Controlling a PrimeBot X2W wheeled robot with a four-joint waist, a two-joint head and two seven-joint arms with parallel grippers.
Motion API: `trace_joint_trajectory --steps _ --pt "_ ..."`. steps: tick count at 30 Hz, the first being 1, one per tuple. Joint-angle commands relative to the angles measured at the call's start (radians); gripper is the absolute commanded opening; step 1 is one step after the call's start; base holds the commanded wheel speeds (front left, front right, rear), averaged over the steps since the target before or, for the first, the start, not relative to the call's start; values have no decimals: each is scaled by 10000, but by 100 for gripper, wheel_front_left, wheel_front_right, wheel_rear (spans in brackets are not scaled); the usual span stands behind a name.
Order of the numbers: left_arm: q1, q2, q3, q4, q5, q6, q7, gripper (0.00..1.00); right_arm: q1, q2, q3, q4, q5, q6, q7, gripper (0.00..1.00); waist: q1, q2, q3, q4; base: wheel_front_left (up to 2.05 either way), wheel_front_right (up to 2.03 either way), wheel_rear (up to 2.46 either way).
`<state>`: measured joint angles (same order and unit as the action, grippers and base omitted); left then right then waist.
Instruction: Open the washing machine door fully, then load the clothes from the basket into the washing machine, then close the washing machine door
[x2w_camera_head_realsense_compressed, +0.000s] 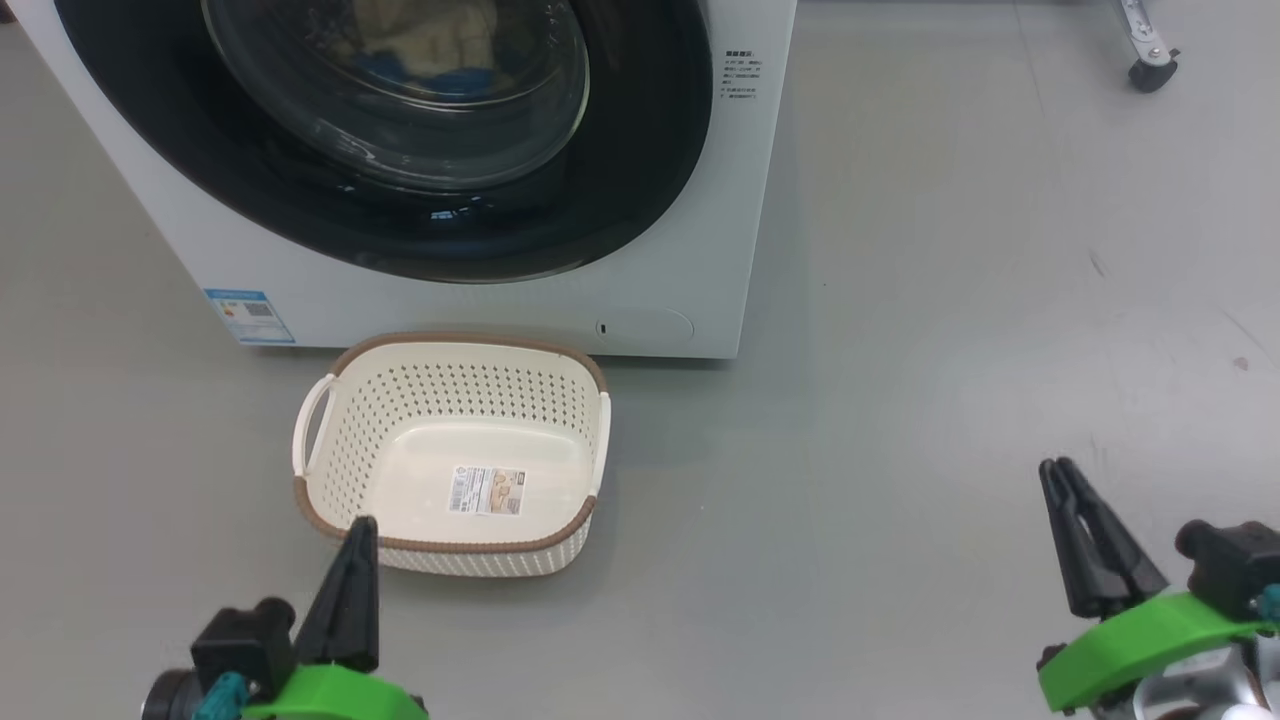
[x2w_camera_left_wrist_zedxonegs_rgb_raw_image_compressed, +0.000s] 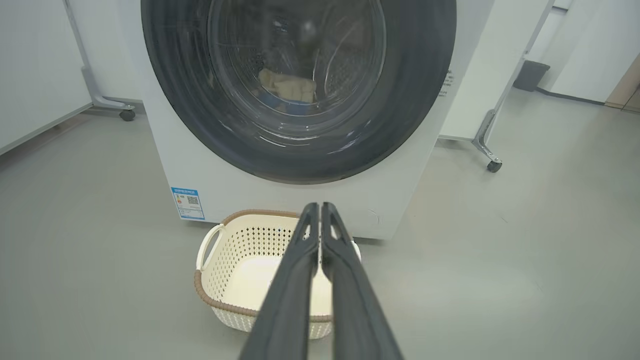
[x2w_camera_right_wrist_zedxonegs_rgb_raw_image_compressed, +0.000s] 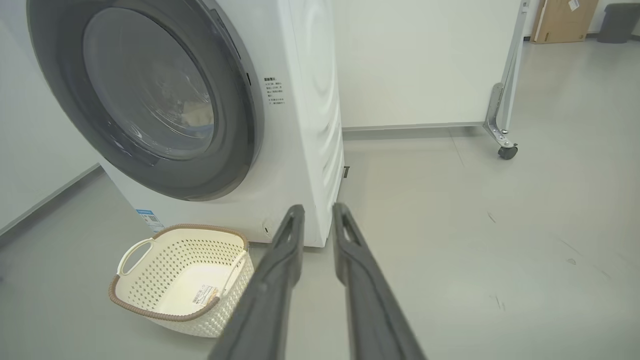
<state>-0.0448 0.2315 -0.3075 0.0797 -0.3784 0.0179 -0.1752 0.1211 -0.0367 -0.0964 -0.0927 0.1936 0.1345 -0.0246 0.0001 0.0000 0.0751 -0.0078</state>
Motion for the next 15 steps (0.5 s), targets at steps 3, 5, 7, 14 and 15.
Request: trace_joint_trajectory --steps 3,5,7,14,15 --pt "6 -38 82 1 -330 -31 48 0 -24 -16 38 38 381 -1 -7 0 0 0 -18 2 0 0 0" --pt "-4 -55 140 25 -543 -52 87 0 -62 -37 50 94 633 -2 5 0 0 0 -29 4 0 0 0" --pt "-15 -73 196 55 -750 -74 126 0 -104 -57 64 154 877 -2 16 0 0 0 -41 5 0 0 0" --pt "-61 -143 392 173 -1475 -162 258 0 -247 -112 115 360 1725 -4 48 0 0 0 -82 9 0 0 0" --pt "-67 -153 421 190 -1578 -174 277 0 -266 -119 121 388 1845 -5 53 0 0 0 -87 10 0 0 0"
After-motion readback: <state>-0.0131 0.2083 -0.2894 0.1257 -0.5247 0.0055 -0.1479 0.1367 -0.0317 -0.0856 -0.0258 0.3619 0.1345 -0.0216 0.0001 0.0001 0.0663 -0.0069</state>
